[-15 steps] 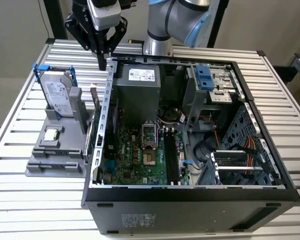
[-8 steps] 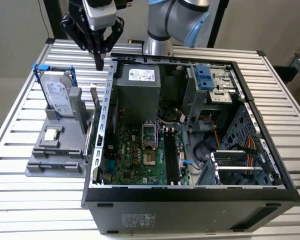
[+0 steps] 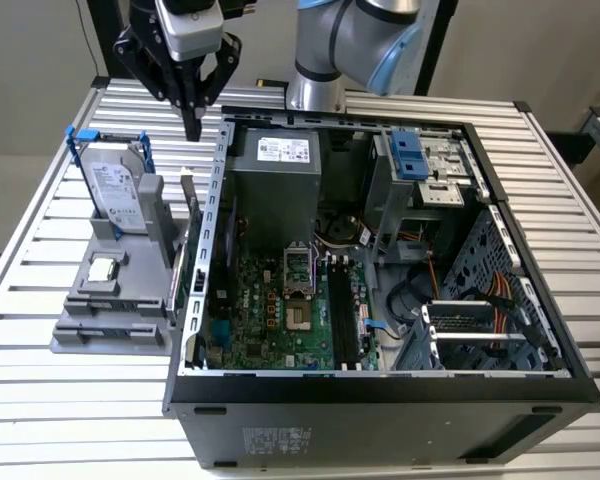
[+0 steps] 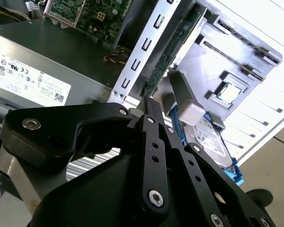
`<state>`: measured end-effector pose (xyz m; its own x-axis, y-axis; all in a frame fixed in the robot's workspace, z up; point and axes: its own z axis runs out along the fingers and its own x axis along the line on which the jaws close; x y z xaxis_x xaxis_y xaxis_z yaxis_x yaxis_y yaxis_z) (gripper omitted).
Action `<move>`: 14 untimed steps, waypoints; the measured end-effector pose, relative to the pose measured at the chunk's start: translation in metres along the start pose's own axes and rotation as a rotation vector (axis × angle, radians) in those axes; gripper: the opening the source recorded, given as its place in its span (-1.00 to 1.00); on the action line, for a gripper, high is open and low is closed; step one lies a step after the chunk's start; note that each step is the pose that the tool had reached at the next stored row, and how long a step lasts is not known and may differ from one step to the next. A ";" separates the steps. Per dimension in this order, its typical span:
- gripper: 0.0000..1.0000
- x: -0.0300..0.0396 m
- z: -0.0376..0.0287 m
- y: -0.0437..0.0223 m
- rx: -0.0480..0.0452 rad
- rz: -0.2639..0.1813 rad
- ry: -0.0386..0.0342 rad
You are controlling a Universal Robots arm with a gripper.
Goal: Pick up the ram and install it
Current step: 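Reach for the ram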
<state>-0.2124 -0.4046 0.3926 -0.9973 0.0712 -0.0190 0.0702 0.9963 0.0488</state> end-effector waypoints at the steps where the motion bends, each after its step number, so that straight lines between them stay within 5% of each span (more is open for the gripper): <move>1: -1.00 0.0009 0.0000 -0.0002 0.0001 0.000 0.0000; 14: -1.00 0.0133 -0.0004 -0.0025 0.0000 0.000 0.0000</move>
<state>-0.2258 -0.4061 0.3926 -0.9973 0.0712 -0.0190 0.0702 0.9963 0.0487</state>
